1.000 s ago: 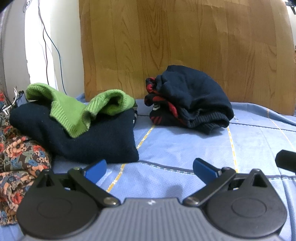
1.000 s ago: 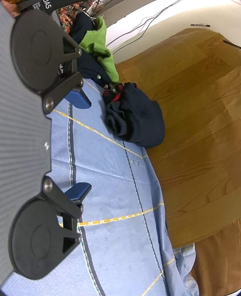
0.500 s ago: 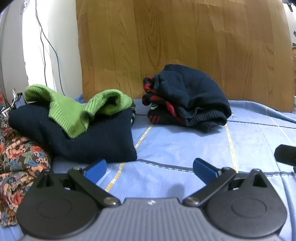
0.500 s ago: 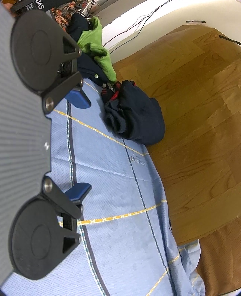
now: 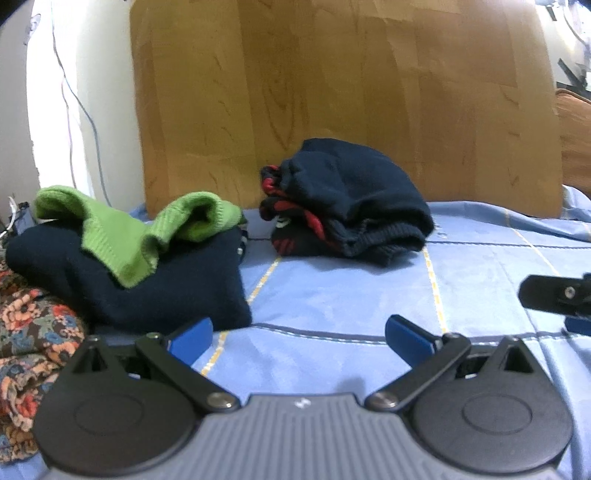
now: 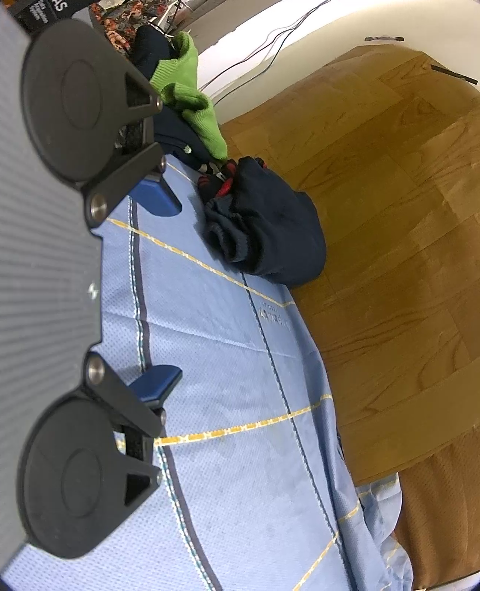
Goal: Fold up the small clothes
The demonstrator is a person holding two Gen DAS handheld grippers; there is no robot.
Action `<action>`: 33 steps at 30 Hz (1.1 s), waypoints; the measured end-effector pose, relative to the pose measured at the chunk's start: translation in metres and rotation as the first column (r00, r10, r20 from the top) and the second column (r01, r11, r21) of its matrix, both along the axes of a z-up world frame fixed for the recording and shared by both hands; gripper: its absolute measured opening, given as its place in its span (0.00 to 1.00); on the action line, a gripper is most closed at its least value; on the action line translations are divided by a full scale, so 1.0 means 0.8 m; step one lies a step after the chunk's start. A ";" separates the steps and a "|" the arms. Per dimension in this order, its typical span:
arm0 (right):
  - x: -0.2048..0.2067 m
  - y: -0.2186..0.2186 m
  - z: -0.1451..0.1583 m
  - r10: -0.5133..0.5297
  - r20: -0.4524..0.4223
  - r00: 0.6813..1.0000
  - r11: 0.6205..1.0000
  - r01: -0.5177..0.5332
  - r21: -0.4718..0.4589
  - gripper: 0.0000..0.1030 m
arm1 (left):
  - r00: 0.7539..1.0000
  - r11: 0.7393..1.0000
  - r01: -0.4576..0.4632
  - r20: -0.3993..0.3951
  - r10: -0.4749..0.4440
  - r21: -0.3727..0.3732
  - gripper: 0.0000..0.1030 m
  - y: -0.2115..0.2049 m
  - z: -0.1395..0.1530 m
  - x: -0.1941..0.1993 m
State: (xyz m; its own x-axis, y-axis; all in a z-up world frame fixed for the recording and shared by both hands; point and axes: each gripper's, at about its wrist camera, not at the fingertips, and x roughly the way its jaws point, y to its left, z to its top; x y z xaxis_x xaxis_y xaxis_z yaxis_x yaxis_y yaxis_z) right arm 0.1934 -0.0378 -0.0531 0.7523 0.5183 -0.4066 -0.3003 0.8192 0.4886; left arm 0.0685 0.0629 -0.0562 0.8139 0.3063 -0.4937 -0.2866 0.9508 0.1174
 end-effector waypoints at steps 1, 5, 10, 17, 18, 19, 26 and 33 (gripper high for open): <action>0.000 0.000 0.000 -0.001 0.000 1.000 1.000 0.001 0.000 0.87 | 1.000 1.000 0.007 0.000 -0.007 -0.004 1.00 -0.001 0.000 0.000; -0.001 0.000 0.000 -0.014 0.006 1.000 1.000 0.014 -0.002 0.87 | 0.998 0.998 0.057 -0.020 -0.058 -0.026 1.00 -0.009 -0.001 0.000; -0.002 -0.005 0.000 -0.056 0.017 0.998 0.998 0.056 0.008 0.87 | 0.991 0.990 0.120 -0.056 -0.124 -0.069 1.00 -0.017 -0.003 0.000; 0.001 -0.010 -0.002 -0.083 -0.002 0.997 0.996 0.083 0.028 0.87 | 0.984 0.987 0.138 -0.103 -0.146 -0.082 1.00 -0.024 -0.006 0.003; 0.001 -0.010 -0.002 -0.082 -0.001 0.997 0.996 0.082 0.026 0.87 | 0.984 0.987 0.133 -0.109 -0.142 -0.085 1.00 -0.023 -0.006 0.004; 0.001 -0.010 -0.001 -0.081 0.000 0.997 0.996 0.081 0.024 0.87 | 0.984 0.988 0.129 -0.116 -0.138 -0.088 1.00 -0.022 -0.007 0.005; 0.000 -0.008 -0.002 -0.083 0.001 0.997 0.996 0.083 0.021 0.87 | 0.979 0.987 0.123 -0.152 -0.137 -0.102 1.00 -0.019 -0.009 0.008; 0.000 -0.010 -0.003 -0.089 -0.003 0.996 0.996 0.089 0.029 0.87 | 0.980 0.989 0.119 -0.152 -0.131 -0.088 1.00 -0.022 -0.009 0.004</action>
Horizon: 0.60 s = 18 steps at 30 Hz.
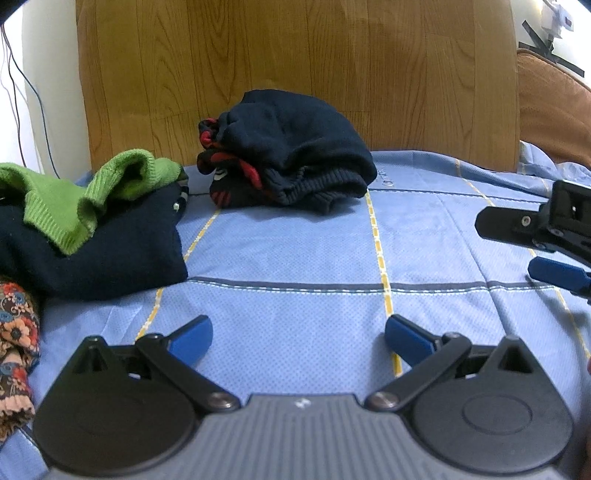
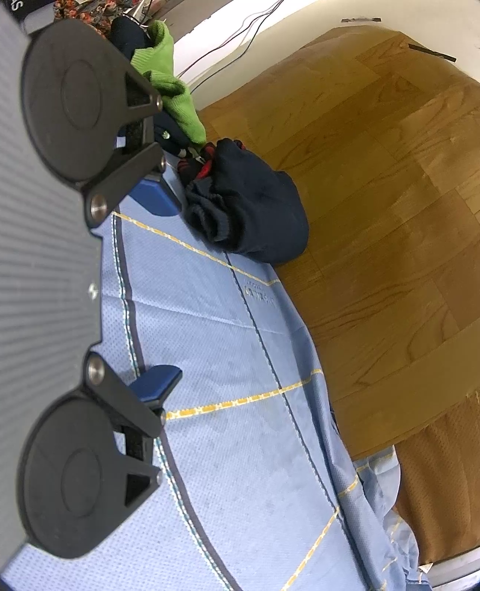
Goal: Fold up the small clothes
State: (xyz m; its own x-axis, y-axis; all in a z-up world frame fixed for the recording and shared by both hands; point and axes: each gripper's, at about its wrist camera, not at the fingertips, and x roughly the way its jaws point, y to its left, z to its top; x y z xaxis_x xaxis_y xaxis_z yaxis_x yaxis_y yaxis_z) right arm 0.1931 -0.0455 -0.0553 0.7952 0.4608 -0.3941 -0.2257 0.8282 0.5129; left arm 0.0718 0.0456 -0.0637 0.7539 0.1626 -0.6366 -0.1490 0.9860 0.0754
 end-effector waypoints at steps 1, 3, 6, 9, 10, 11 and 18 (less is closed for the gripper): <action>0.000 0.000 0.000 -0.001 0.000 1.000 1.000 0.001 0.001 0.87 | 1.000 1.000 0.000 0.000 0.000 0.000 1.00 0.000 0.000 0.000; 0.000 0.000 0.000 -0.002 -0.001 1.000 1.000 0.002 0.002 0.87 | 1.000 1.000 0.000 0.000 0.000 0.002 1.00 0.001 0.000 0.000; 0.000 -0.001 0.000 -0.001 -0.001 1.000 1.000 0.001 0.002 0.87 | 1.000 1.000 0.001 0.001 -0.001 0.003 1.00 0.001 0.000 -0.001; 0.000 -0.001 0.000 -0.001 0.000 1.000 1.000 0.001 0.002 0.87 | 1.000 1.000 0.008 0.007 -0.008 -0.004 1.00 0.002 0.001 -0.001; 0.000 -0.001 0.000 -0.001 0.000 1.000 1.000 0.001 0.002 0.87 | 1.000 1.000 0.010 0.013 -0.010 -0.007 1.00 0.002 0.002 -0.002; 0.000 -0.001 0.000 -0.001 0.000 1.000 1.000 0.001 0.002 0.87 | 1.000 1.000 0.012 0.020 -0.012 -0.009 1.00 0.003 0.003 -0.002; 0.000 -0.001 0.001 -0.002 0.003 1.000 1.000 0.002 0.000 0.87 | 0.999 1.000 -0.006 0.037 0.006 -0.005 1.00 0.003 0.005 -0.005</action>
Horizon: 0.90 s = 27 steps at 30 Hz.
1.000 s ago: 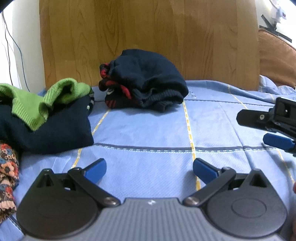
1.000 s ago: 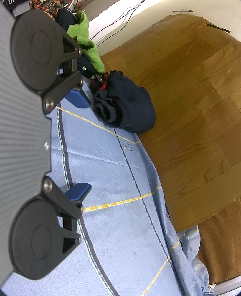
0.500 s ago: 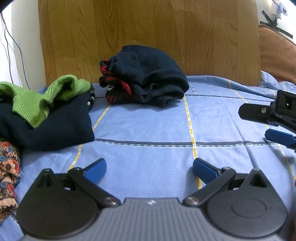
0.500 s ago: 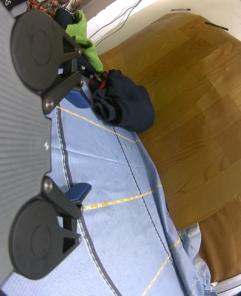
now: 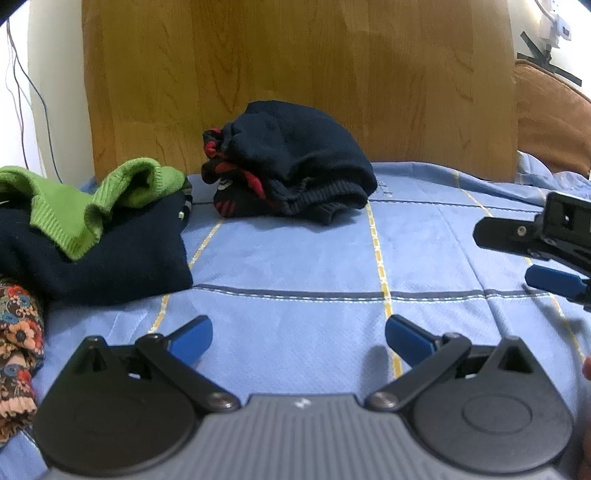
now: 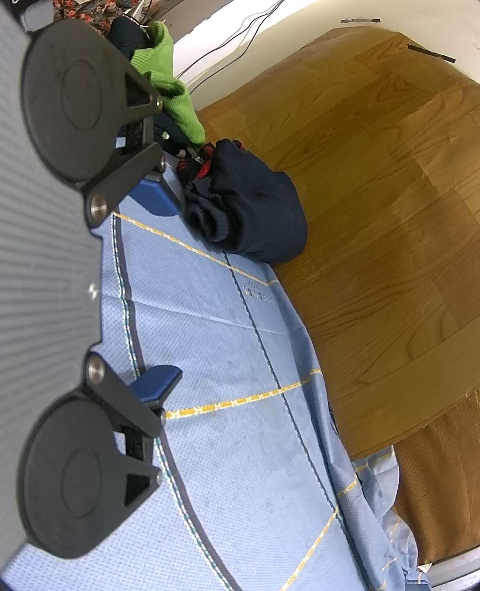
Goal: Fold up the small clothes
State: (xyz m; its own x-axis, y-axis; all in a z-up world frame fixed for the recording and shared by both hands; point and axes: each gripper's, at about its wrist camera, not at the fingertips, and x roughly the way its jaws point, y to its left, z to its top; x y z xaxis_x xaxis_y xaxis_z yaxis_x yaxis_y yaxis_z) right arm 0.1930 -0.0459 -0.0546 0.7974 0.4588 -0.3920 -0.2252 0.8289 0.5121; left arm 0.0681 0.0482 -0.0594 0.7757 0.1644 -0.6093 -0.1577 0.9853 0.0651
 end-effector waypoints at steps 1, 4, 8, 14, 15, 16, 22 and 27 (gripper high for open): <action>0.000 0.000 0.000 0.000 0.000 1.000 1.000 0.000 0.000 0.87 | 1.000 1.000 -0.006 0.001 0.006 -0.001 1.00 0.001 0.000 0.000; 0.000 0.000 0.000 0.001 0.000 1.000 1.000 -0.001 0.000 0.87 | 0.999 0.999 -0.032 0.003 0.032 0.004 1.00 0.005 0.000 0.000; 0.000 0.000 0.000 0.000 0.000 1.000 1.000 0.000 0.001 0.87 | 0.998 0.998 -0.068 -0.003 0.068 0.012 1.00 0.011 -0.001 0.000; 0.000 0.001 0.000 -0.003 0.000 1.000 1.000 0.003 0.001 0.87 | 0.992 0.992 -0.127 -0.010 0.127 0.016 1.00 0.022 -0.001 0.002; 0.000 0.001 0.000 -0.003 0.000 1.000 1.000 0.003 0.001 0.87 | 0.991 0.991 -0.130 -0.010 0.130 0.015 1.00 0.023 -0.001 0.002; -0.001 0.001 0.000 -0.002 0.000 1.000 1.000 0.002 0.001 0.87 | 0.991 0.991 -0.131 -0.009 0.131 0.017 1.00 0.023 -0.001 0.002; -0.001 0.001 0.000 -0.002 0.001 1.000 1.000 0.002 0.000 0.87 | 0.994 0.993 -0.111 -0.007 0.111 0.029 1.00 0.020 -0.003 0.002; -0.001 0.001 0.000 -0.002 0.001 1.000 1.000 0.002 0.001 0.87 | 0.994 0.994 -0.104 -0.011 0.104 0.036 1.00 0.018 -0.004 0.001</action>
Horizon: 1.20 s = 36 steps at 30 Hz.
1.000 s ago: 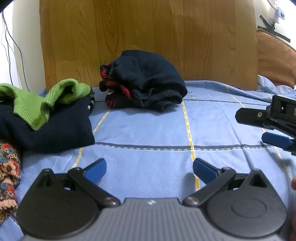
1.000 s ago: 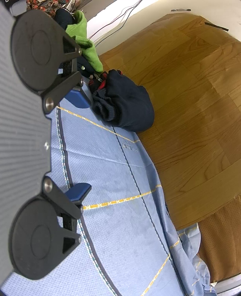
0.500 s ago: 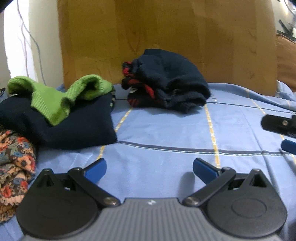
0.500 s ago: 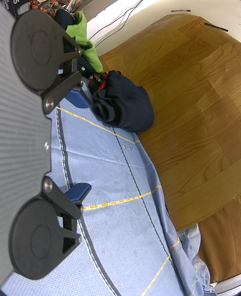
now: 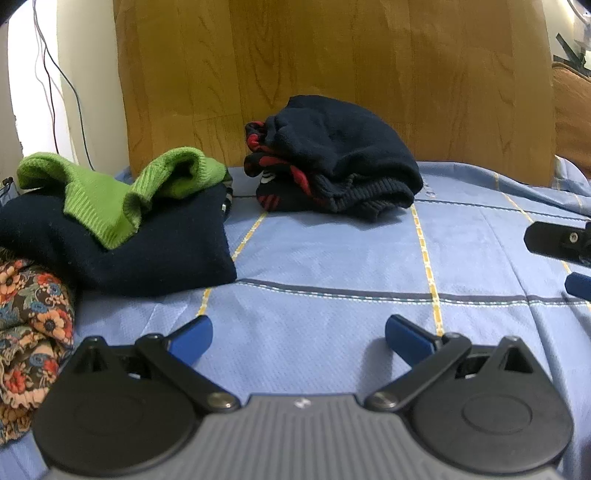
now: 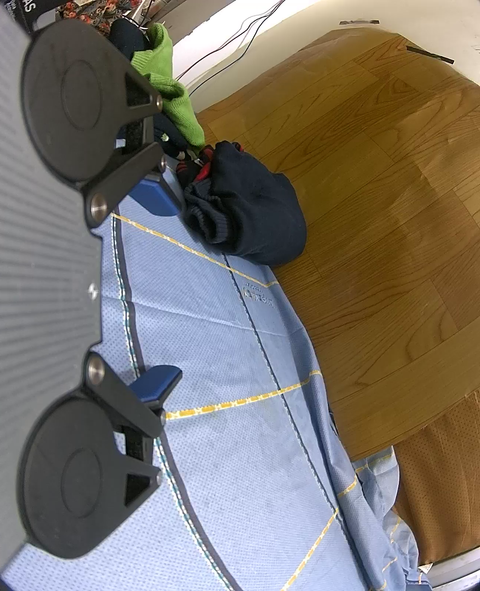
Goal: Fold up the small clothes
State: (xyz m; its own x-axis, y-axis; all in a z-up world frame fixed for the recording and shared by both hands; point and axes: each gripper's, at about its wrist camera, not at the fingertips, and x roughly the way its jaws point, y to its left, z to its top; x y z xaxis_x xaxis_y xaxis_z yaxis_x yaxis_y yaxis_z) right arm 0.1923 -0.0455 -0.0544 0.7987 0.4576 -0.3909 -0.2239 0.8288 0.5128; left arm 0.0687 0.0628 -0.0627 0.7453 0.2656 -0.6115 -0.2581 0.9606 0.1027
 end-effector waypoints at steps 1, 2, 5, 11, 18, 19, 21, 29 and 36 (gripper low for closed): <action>0.000 0.000 0.000 0.001 0.000 1.000 1.000 -0.001 0.000 0.87 | 1.000 1.000 0.000 0.001 0.000 0.006 1.00 -0.001 0.000 0.000; 0.000 0.000 0.000 0.001 0.000 1.000 1.000 -0.001 0.000 0.87 | 1.000 1.000 -0.002 0.006 0.002 0.013 1.00 -0.002 0.000 -0.001; 0.000 0.000 0.000 0.002 0.001 1.000 1.000 -0.002 -0.001 0.87 | 1.000 1.000 -0.005 0.015 0.004 0.021 1.00 -0.004 0.001 -0.002; 0.000 0.000 0.000 0.001 0.000 1.000 1.000 -0.001 0.000 0.87 | 1.000 1.000 0.022 -0.004 -0.022 -0.020 1.00 -0.002 0.001 -0.001; 0.000 0.001 0.001 0.004 0.002 1.000 1.000 -0.004 -0.004 0.87 | 0.999 0.999 0.035 -0.025 -0.036 -0.040 1.00 -0.002 -0.001 0.000; 0.000 0.001 0.000 0.005 0.002 1.000 1.000 -0.005 -0.004 0.87 | 0.999 0.999 0.036 -0.026 -0.037 -0.040 1.00 -0.002 -0.001 0.000; 0.000 0.001 0.000 0.005 0.002 1.000 1.000 -0.005 -0.004 0.87 | 0.999 0.999 0.036 -0.026 -0.037 -0.038 1.00 -0.002 -0.001 -0.001; -0.001 0.002 0.000 0.003 0.003 1.000 1.000 -0.003 -0.004 0.87 | 0.999 0.999 0.037 -0.025 -0.038 -0.036 1.00 -0.003 -0.001 -0.001; -0.001 0.002 0.000 0.003 0.004 1.000 1.000 -0.003 -0.004 0.87 | 0.999 0.999 0.037 -0.022 -0.038 -0.034 1.00 -0.003 -0.001 -0.001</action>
State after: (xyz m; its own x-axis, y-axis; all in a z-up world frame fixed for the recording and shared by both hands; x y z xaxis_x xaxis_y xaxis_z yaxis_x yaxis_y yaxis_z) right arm 0.1917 -0.0440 -0.0547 0.7989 0.4584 -0.3894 -0.2288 0.8304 0.5081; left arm 0.0681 0.0606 -0.0634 0.7402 0.2172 -0.6364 -0.2202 0.9725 0.0759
